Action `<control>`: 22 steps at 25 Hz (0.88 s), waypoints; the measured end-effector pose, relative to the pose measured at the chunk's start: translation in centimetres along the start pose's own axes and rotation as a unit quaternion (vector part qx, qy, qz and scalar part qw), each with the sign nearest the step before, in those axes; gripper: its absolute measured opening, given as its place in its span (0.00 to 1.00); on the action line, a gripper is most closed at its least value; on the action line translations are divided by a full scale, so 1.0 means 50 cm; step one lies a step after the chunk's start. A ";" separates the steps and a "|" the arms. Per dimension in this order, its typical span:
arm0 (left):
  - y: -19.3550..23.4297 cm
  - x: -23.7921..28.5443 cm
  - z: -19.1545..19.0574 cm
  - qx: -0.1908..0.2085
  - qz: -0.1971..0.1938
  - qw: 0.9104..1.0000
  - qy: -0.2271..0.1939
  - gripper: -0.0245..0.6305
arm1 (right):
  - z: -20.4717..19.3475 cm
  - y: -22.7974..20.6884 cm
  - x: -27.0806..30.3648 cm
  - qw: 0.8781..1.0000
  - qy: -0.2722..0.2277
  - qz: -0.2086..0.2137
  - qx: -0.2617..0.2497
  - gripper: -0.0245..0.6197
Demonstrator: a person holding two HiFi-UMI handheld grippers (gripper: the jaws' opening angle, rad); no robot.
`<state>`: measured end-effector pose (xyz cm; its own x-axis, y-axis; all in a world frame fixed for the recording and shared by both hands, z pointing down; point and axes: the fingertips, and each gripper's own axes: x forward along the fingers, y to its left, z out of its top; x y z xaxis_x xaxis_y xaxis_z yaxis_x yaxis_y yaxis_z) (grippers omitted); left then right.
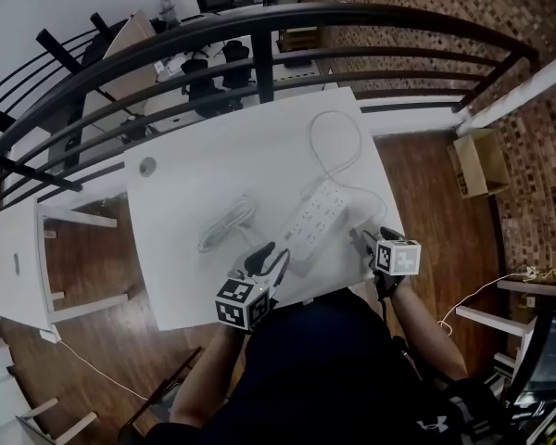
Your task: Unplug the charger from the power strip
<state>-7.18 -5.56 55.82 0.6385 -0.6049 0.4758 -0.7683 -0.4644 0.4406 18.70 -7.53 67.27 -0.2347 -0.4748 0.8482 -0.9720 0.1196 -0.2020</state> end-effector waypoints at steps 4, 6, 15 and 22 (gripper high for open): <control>-0.002 -0.012 0.001 0.002 -0.007 1.000 -0.005 0.26 | 0.009 -0.002 -0.024 1.000 -0.023 -0.016 0.010 0.41; -0.014 -0.021 0.007 0.000 -0.014 1.000 -0.007 0.26 | 0.031 0.010 -0.047 0.999 -0.044 -0.018 0.008 0.41; -0.058 -0.072 0.058 0.014 -0.024 0.999 -0.047 0.24 | 0.127 0.138 -0.167 0.989 -0.144 0.019 -0.033 0.21; -0.087 -0.111 0.105 0.048 -0.014 0.994 -0.096 0.20 | 0.201 0.272 -0.283 0.966 -0.230 0.103 -0.064 0.06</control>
<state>-7.63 -3.61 47.26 0.6462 -0.6990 0.3063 -0.7570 -0.5366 0.3728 8.77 -7.94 47.60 -0.4298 -0.7629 0.4830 -0.9025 0.3465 -0.2557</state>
